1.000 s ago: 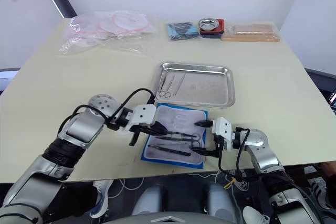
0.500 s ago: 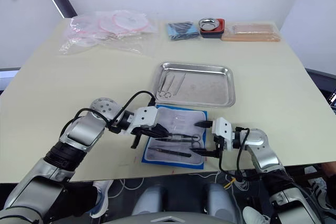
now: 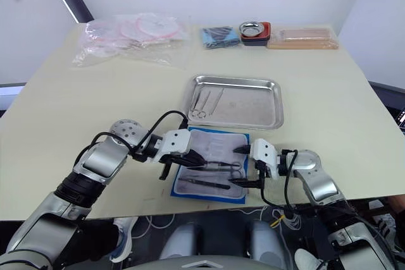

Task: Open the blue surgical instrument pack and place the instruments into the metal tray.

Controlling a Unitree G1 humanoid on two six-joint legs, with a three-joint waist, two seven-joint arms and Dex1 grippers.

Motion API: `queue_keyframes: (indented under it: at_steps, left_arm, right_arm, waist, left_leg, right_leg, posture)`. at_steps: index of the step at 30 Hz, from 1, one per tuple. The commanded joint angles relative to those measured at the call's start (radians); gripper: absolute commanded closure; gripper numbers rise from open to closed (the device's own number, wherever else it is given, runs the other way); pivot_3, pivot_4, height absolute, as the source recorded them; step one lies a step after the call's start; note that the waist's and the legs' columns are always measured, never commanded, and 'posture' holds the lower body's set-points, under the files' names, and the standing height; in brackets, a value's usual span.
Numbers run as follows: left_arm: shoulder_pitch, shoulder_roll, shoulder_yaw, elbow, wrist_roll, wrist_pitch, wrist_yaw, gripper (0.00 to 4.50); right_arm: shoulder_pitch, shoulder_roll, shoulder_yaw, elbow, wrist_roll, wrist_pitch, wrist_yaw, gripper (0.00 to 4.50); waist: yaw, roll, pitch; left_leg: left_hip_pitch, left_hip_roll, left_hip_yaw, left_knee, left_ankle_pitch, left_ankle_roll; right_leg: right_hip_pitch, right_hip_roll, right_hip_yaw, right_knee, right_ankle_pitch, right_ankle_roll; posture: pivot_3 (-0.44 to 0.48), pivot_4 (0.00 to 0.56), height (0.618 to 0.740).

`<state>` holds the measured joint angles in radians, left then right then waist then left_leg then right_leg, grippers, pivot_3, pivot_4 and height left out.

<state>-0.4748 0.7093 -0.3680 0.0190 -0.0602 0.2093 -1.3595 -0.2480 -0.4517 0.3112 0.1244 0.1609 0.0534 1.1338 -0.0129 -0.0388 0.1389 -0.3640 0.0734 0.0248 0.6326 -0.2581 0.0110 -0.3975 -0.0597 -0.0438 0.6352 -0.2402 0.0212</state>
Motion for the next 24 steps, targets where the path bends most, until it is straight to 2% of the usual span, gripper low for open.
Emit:
queue_keyframes:
  at_steps: [1,11,24]
  left_arm:
    - [-0.014,0.018,0.006,-0.001,0.007,-0.005,-0.006,4.45]
    - [-0.036,0.07,0.032,0.012,0.0,-0.003,-0.031,4.45]
    - [-0.159,0.158,0.029,0.089,0.009,-0.027,-0.136,4.45]
  right_arm:
    - [0.066,-0.031,0.1,0.117,-0.103,0.127,-0.015,0.0]
    - [0.07,-0.022,0.098,0.141,-0.099,0.096,-0.026,0.0]
    - [0.063,-0.013,0.1,0.161,-0.101,0.08,-0.027,0.0]
  waist:
    - [0.0,0.001,0.0]
    - [-0.001,0.001,0.0]
    - [-0.001,0.003,0.001]
  left_leg:
    - [0.0,0.0,0.0,0.0,0.0,0.0]
    - [0.0,0.0,0.0,0.0,0.0,0.0]
    - [0.0,0.0,-0.001,0.0,0.0,0.0]
  right_leg:
    - [0.0,0.0,0.0,0.0,0.0,0.0]
    - [0.0,0.002,0.0,0.001,0.0,0.0]
    - [0.0,0.004,0.002,0.001,0.0,0.0]
  posture:
    - [0.0,0.15,0.74]
    - [0.0,0.15,0.74]
    - [0.0,0.15,0.74]
